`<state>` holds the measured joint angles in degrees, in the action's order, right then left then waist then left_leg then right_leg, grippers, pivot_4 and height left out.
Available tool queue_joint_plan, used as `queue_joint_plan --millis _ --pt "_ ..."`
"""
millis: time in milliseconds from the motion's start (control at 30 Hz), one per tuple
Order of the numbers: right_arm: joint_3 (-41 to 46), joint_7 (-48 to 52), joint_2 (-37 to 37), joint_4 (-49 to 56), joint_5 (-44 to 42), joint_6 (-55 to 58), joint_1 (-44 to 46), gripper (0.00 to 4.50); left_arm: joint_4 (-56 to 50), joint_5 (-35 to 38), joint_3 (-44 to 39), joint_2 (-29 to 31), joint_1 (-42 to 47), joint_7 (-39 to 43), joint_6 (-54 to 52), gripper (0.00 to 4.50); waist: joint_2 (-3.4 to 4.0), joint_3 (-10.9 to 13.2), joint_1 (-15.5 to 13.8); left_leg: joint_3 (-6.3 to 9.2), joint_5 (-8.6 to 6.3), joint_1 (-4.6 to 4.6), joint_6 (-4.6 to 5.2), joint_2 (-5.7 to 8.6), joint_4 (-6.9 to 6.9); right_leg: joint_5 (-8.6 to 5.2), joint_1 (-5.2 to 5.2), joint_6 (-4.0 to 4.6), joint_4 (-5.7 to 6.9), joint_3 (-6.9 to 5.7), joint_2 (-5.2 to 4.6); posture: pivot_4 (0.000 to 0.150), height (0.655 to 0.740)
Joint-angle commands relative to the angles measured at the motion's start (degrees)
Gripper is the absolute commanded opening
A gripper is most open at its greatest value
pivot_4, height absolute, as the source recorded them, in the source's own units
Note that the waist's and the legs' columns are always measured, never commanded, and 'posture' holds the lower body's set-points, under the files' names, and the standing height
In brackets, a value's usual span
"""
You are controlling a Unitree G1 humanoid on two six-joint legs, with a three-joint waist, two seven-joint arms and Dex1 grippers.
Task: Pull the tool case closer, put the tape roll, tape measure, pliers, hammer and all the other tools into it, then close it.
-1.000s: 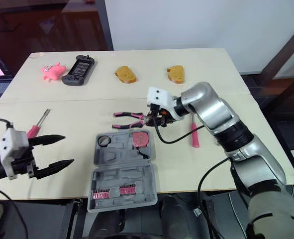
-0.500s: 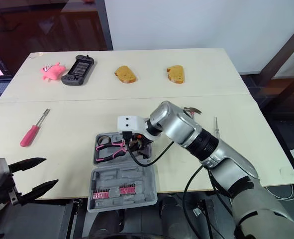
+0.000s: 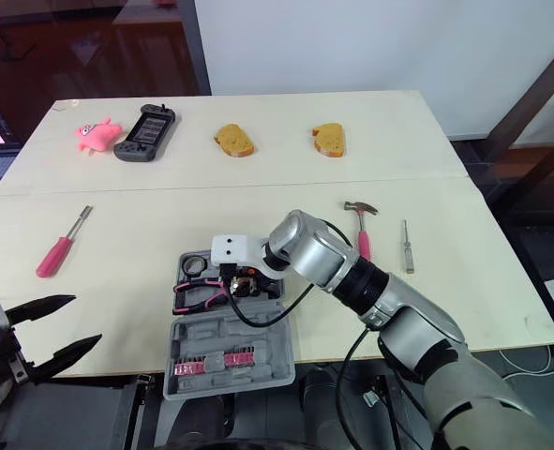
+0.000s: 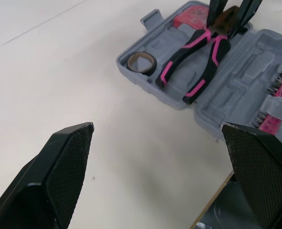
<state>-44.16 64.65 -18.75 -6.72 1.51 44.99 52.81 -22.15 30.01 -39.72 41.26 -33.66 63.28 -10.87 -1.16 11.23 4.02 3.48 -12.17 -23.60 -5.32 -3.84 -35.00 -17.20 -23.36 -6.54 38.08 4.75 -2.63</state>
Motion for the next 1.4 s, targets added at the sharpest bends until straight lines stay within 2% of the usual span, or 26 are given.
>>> queue_joint_plan --millis 33,467,1067,1400 --pt "-0.16 -1.23 0.59 -1.60 2.36 -1.32 1.27 0.97 -0.25 0.29 -1.79 0.20 -0.50 -0.21 0.68 4.50 0.00 0.00 0.01 0.00 0.00 0.00 0.00 0.00 0.01 0.00 -0.01 0.00 0.00 0.00 0.00 0.150 0.7400" --pt "-1.20 -1.37 2.96 -5.73 5.36 -4.42 0.88 0.97 -1.15 -0.50 0.15 -1.80 -1.50 -1.38 1.85 4.50 0.00 0.00 -0.01 0.00 0.00 0.00 0.00 0.00 0.01 0.00 0.00 0.00 0.00 0.00 0.00 0.150 0.7400" --pt "-1.30 5.24 0.61 -6.26 6.39 -2.16 4.88 0.97 0.57 -1.29 1.39 -2.04 -1.22 -1.48 3.01 4.50 0.01 0.01 0.04 0.00 0.00 0.00 0.00 0.00 0.05 0.00 -0.04 0.00 0.00 0.00 0.00 0.150 0.7400" --pt "-1.05 4.20 4.97 -7.67 6.87 -0.64 4.71 0.97 1.16 -1.27 1.34 -2.04 -1.94 -1.23 3.97 4.50 0.01 0.00 0.22 0.00 0.00 0.00 0.00 0.00 0.07 0.00 -0.06 0.00 0.00 0.00 0.01 0.150 0.7400"
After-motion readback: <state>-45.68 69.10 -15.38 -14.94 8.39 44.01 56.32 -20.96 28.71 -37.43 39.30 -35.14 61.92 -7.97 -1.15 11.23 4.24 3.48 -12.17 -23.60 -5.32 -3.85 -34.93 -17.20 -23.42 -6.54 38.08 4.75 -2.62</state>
